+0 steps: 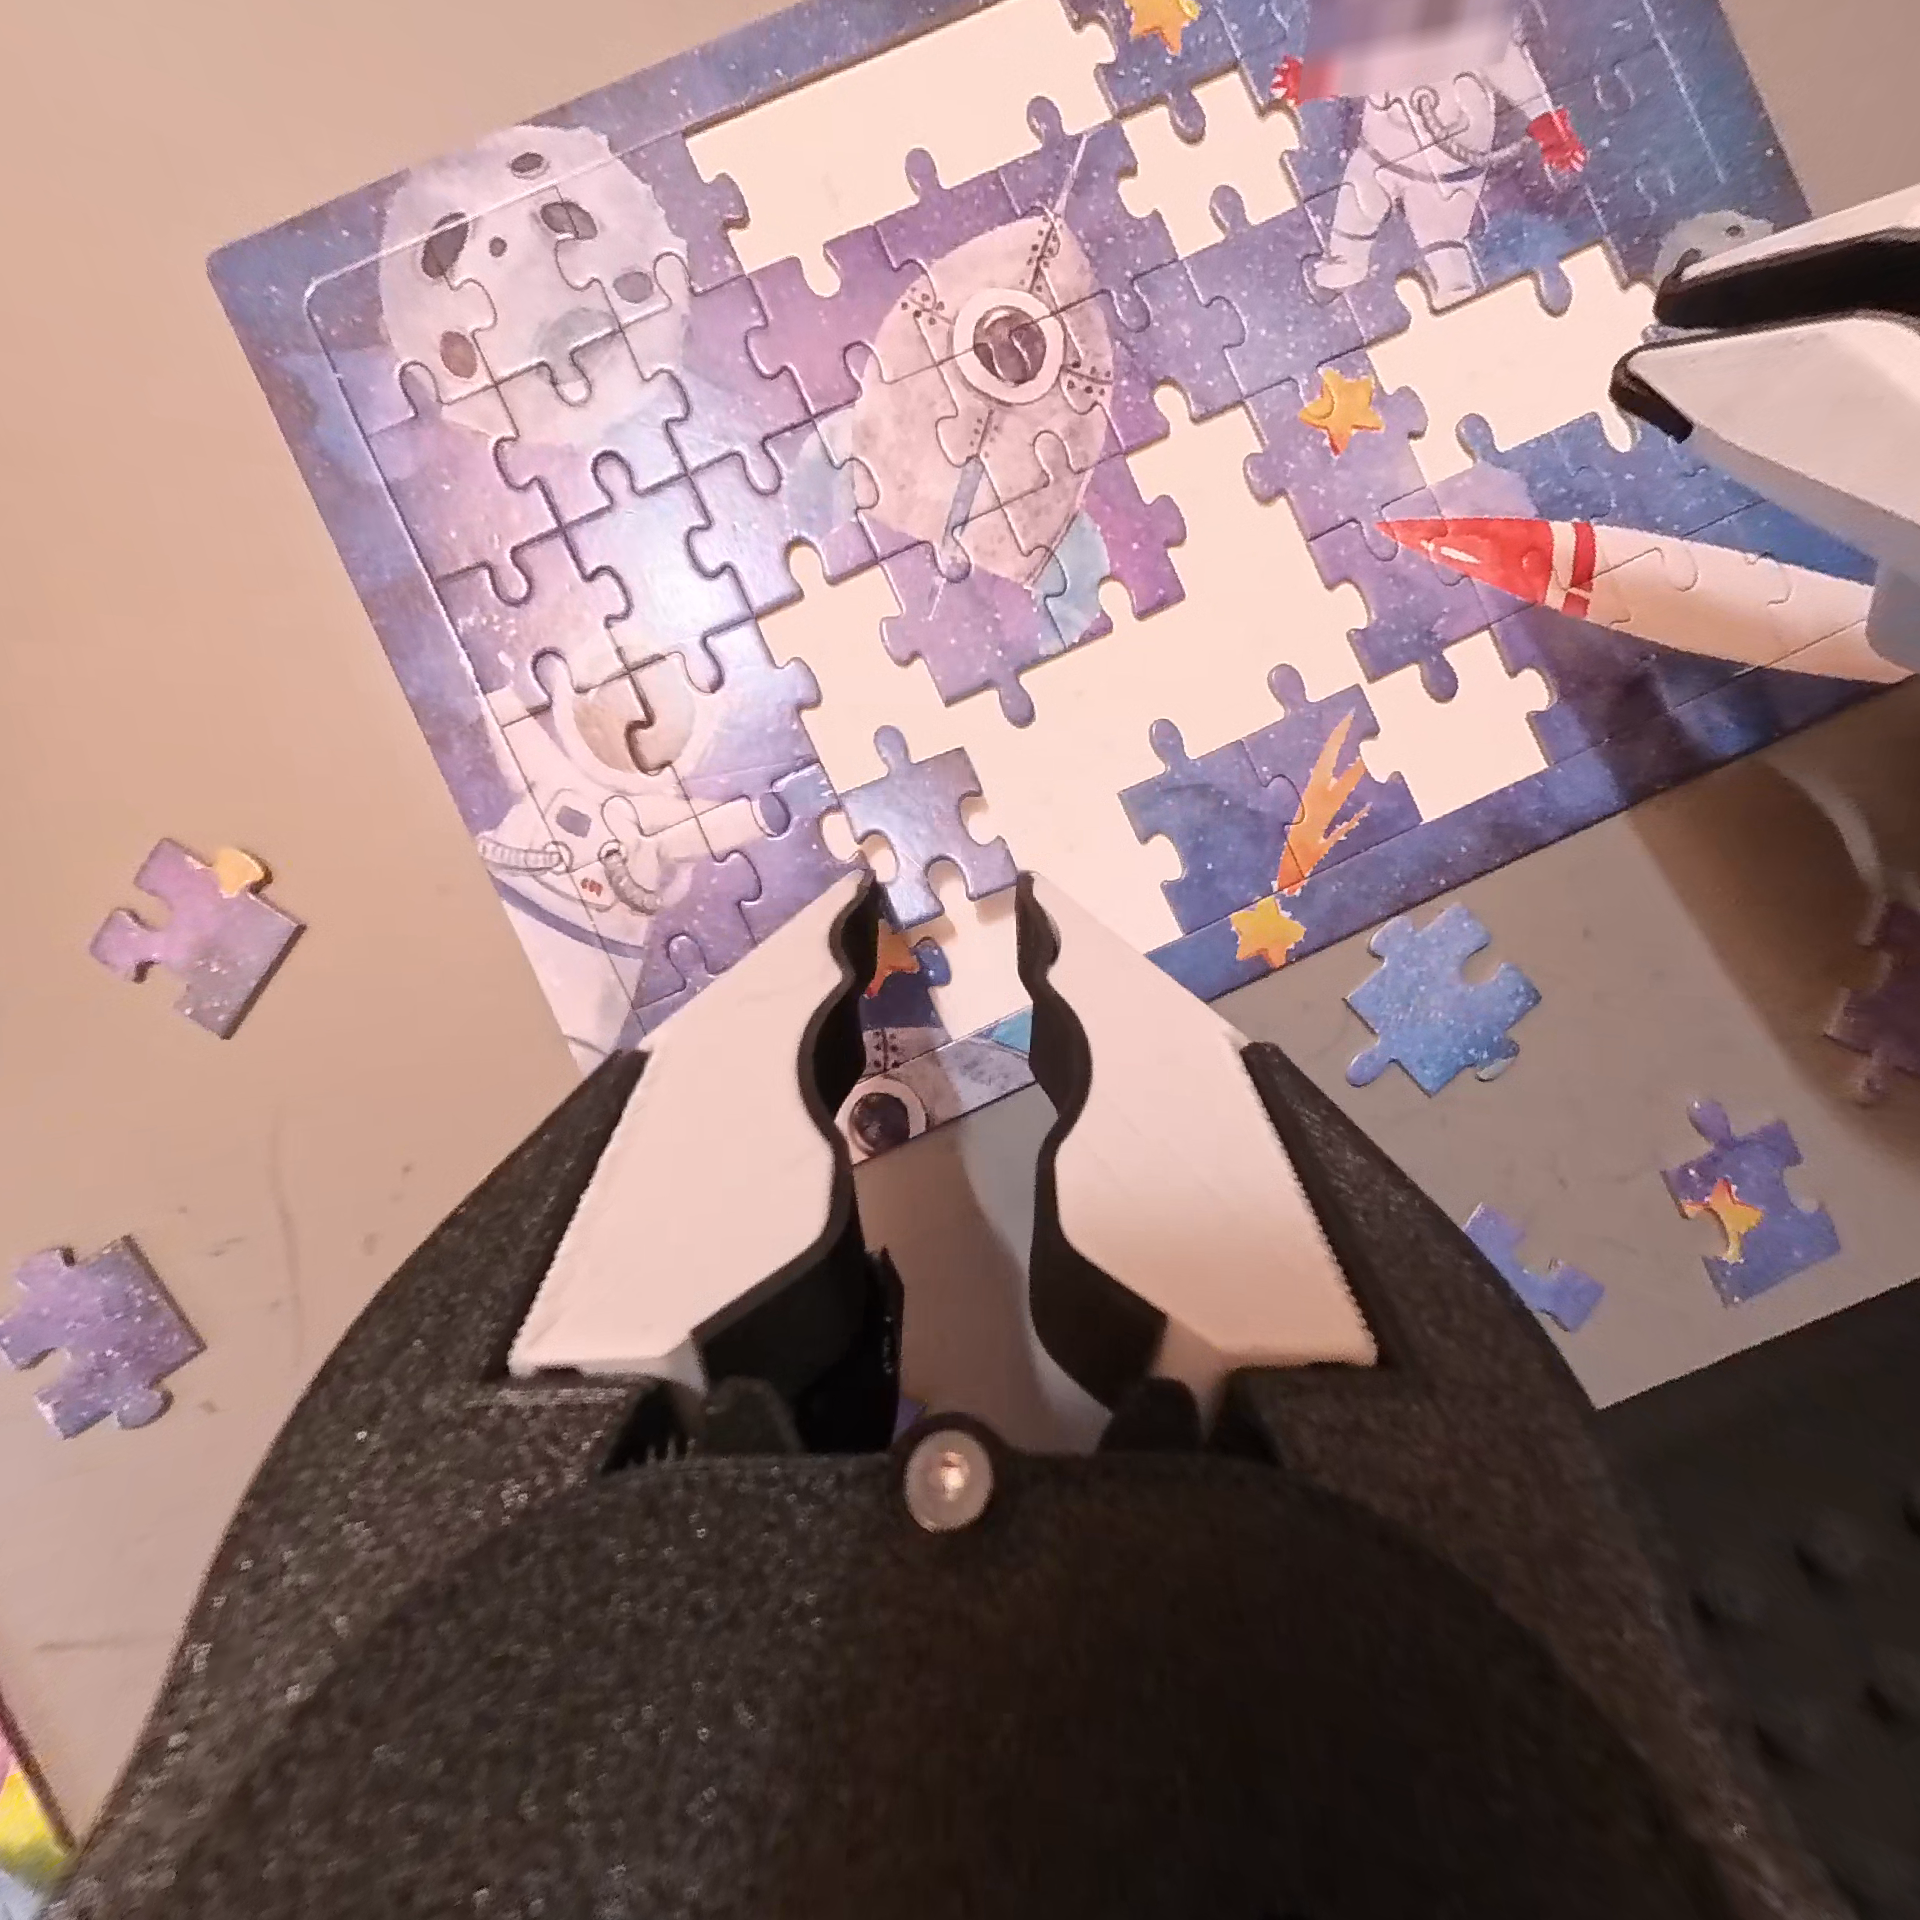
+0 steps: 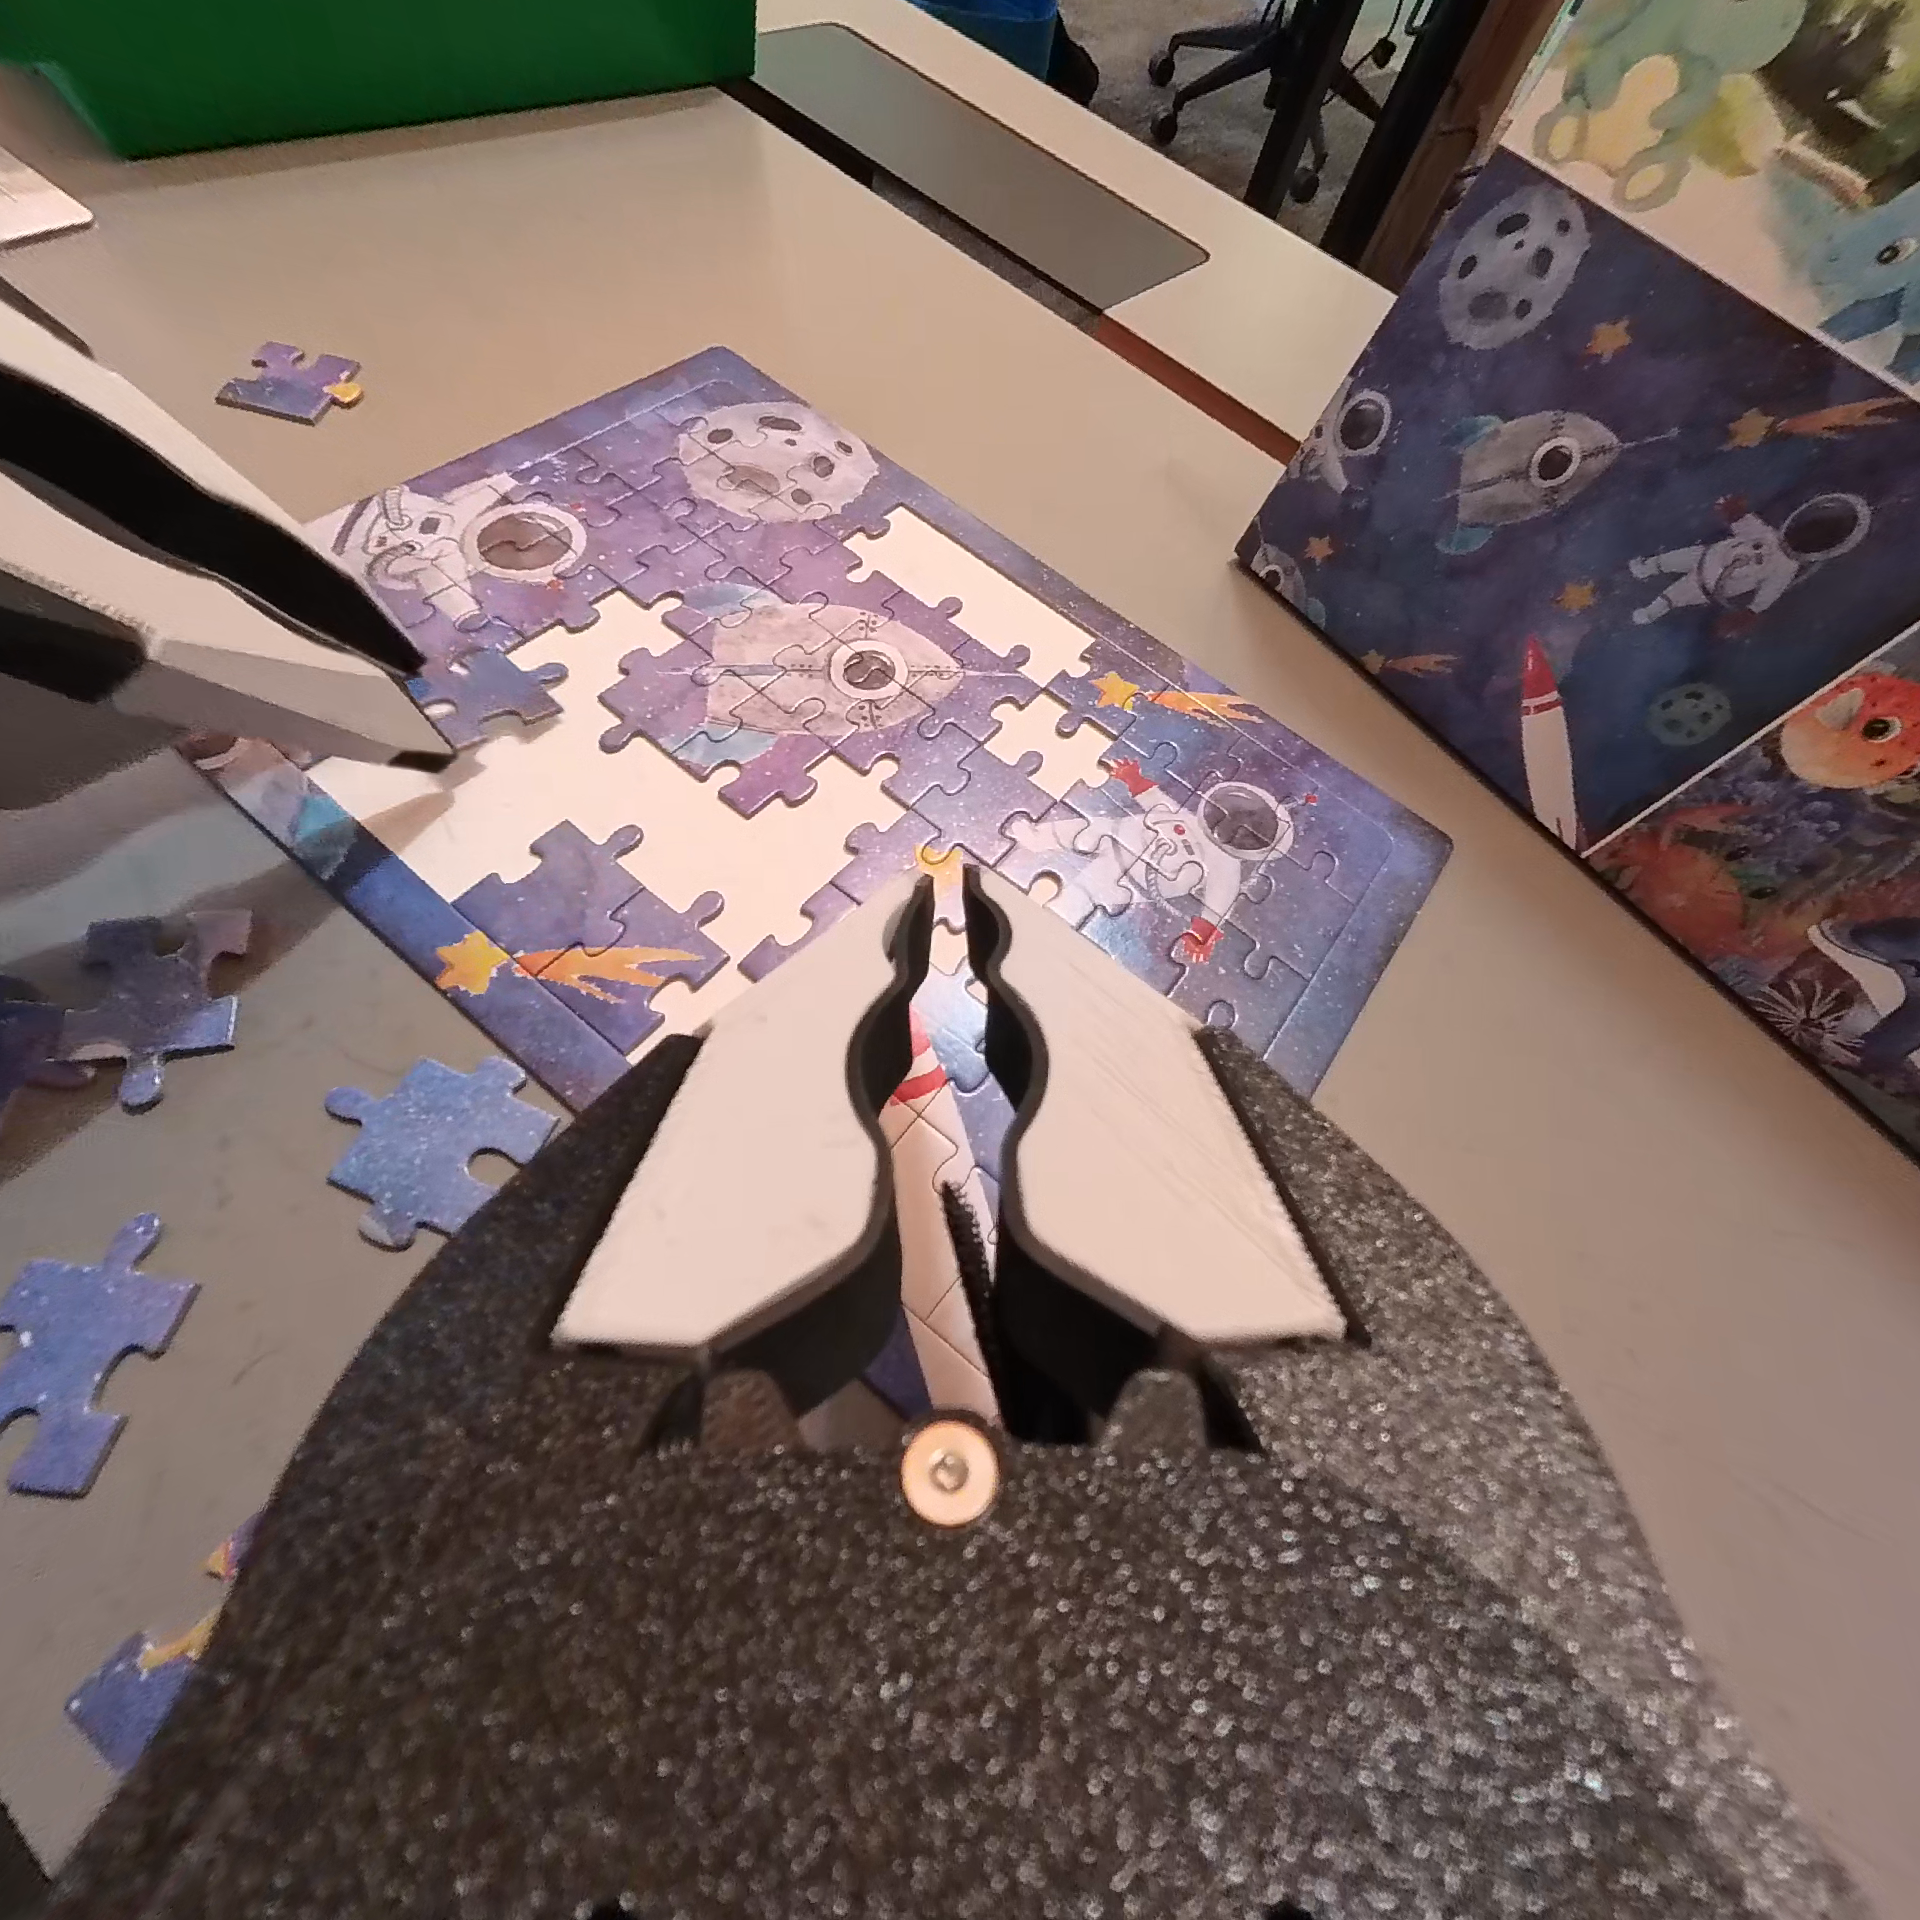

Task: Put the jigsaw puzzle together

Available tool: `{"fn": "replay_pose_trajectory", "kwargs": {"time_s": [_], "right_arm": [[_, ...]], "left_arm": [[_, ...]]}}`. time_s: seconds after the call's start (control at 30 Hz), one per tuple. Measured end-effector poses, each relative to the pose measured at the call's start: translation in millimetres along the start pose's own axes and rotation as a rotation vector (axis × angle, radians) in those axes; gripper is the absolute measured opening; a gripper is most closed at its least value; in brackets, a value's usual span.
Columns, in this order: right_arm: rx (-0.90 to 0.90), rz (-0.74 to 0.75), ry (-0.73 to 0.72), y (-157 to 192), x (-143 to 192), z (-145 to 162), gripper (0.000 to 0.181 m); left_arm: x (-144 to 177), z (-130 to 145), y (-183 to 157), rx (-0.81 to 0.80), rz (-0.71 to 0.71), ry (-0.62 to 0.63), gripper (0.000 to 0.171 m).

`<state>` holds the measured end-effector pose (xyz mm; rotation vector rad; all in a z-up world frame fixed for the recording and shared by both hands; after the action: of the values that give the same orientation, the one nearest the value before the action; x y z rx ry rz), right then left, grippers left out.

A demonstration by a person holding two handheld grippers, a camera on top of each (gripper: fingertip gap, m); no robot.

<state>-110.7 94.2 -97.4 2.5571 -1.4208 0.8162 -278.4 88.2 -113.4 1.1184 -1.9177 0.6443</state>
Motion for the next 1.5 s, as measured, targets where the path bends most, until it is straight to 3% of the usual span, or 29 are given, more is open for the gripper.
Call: {"fn": "replay_pose_trajectory", "kwargs": {"time_s": [0.17,0.23,0.43,0.6,0.7,0.9,1.17,1.5], "right_arm": [[-0.002,-0.004,0.002,0.0,-0.5,0.1,0.005],[0.001,-0.002,0.002,0.3,-0.6,-0.1,0.005],[0.009,0.004,0.002,0.5,-0.3,-0.1,0.005],[0.026,0.013,0.007,1.5,-0.8,0.2,0.005],[0.036,0.019,0.01,1.6,-1.0,0.8,0.005],[0.026,0.013,0.008,0.6,-1.5,0.6,0.005],[0.016,0.001,0.006,0.7,-1.8,0.4,0.005],[0.002,0.019,0.001,-3.9,0.2,0.3,0.005]], "left_arm": [[9.9,6.3,5.6,-0.004,-0.018,0.018,0.026],[18.1,11.6,11.1,0.001,-0.037,0.019,0.015],[33.1,36.0,29.8,0.044,-0.048,0.037,0.016],[24.0,17.2,24.8,0.029,0.082,-0.085,0.047],[13.8,7.1,23.6,-0.043,0.115,-0.116,0.045],[2.2,12.7,33.2,-0.178,0.138,-0.111,0.038],[-0.6,15.3,36.3,-0.181,0.135,-0.123,0.027],[11.7,13.2,37.9,-0.225,0.068,-0.144,0.026]]}}
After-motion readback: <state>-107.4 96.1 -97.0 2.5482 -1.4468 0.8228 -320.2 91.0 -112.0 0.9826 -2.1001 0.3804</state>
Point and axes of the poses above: each gripper's, where its closed fingertips meet, x back along the fingers, z out of its underside, y = z × x across the jaws, the point moved 6 cm from there along x, back along the fingers
